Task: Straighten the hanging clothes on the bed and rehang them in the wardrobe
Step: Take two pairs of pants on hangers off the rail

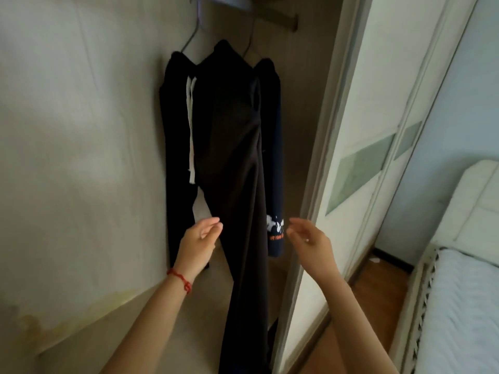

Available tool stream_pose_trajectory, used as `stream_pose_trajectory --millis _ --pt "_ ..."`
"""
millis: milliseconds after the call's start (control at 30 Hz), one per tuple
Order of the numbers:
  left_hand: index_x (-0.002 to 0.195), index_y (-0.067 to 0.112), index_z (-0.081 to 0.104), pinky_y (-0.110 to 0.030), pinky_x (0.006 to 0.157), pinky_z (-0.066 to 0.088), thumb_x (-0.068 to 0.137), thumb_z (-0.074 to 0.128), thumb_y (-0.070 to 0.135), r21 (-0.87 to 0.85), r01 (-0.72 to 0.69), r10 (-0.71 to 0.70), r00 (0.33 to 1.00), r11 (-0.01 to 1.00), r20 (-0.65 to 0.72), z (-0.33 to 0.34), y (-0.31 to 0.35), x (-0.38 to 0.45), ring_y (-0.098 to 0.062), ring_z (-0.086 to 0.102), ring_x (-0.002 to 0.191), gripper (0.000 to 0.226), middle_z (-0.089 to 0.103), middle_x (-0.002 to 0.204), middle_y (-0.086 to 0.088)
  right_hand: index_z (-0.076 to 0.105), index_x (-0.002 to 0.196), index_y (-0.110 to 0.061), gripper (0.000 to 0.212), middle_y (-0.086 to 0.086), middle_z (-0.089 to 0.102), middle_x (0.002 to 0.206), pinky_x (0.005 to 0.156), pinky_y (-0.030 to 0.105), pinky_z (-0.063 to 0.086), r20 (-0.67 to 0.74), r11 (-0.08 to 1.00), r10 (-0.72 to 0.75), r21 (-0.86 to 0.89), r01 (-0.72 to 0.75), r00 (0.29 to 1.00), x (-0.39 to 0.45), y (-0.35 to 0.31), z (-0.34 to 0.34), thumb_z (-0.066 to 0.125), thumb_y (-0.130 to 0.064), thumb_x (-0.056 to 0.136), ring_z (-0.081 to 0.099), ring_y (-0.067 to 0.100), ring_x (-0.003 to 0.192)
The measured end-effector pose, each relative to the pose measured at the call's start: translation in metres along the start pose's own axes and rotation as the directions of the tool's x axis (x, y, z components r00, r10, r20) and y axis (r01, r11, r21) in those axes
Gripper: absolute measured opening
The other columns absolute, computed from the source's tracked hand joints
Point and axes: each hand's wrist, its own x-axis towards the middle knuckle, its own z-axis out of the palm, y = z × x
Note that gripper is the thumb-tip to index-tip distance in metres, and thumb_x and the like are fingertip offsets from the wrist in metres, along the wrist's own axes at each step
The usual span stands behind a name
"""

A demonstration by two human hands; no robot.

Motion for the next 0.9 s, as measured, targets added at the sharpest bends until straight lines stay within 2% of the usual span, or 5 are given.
stream_pose_trajectory --millis 367,500,567,667,900 --pt "0.111 0.022 0.062 -0.035 0.097 0.048 0.089 0.054 0.028 0.075 -0.44 0.445 0.862 0.895 -0.243 -0.028 0.145 0.146 -0.01 0.059 0.106 0.024 0.063 0.105 0.009 0.061 0.114 -0.016 0.024 -0.009 0.063 0.091 0.068 -0.004 0.038 -0.181 0.895 -0.436 0.011 0.445 0.881 0.16 -0.122 -0.026 0.057 -0.019 0.09 0.056 -0.01 0.079" --pt "0.107 0.018 0.065 -0.013 0.084 0.046 0.088 0.055 0.026 0.095 -0.552 0.547 0.759 0.828 -0.354 -0.029 0.185 0.195 -0.007 0.06 0.098 0.022 0.063 0.098 0.009 0.059 0.118 -0.018 0.027 -0.014 0.059 0.095 0.068 -0.007 0.037 -0.174 0.861 -0.502 -0.009 0.509 0.847 0.21 -0.156 -0.033 0.054 -0.024 0.092 0.053 -0.01 0.083" --pt "0.103 0.017 0.066 -0.004 0.073 0.044 0.088 0.055 0.026 0.107 -0.565 0.557 0.732 0.818 -0.393 -0.026 0.203 0.211 -0.006 0.059 0.091 0.021 0.063 0.092 0.008 0.059 0.118 -0.016 0.029 -0.01 0.06 0.098 0.066 -0.003 0.039 -0.16 0.868 -0.492 -0.009 0.497 0.856 0.234 -0.169 -0.031 0.054 -0.025 0.092 0.054 -0.003 0.087" --pt "0.095 0.017 0.067 -0.016 0.067 0.045 0.088 0.053 0.032 0.152 -0.54 0.549 0.724 0.828 -0.418 -0.02 0.229 0.229 -0.008 0.057 0.079 0.021 0.059 0.074 0.014 0.059 0.119 -0.014 0.032 -0.001 0.063 0.108 0.074 0.013 0.04 -0.127 0.894 -0.444 -0.009 0.447 0.887 0.27 -0.185 -0.028 0.054 -0.029 0.091 0.053 0.007 0.094" --pt "0.068 0.017 0.059 -0.023 0.07 0.044 0.083 0.062 0.028 0.074 -0.37 0.367 0.836 0.926 -0.408 -0.004 0.271 0.255 -0.014 0.057 0.077 0.019 0.063 0.086 -0.004 0.055 0.117 -0.002 0.058 0.012 0.062 0.114 0.069 0.031 0.047 0.064 0.99 -0.142 0.005 0.142 0.988 0.342 -0.2 -0.012 0.064 -0.046 0.08 0.061 0.028 0.099"
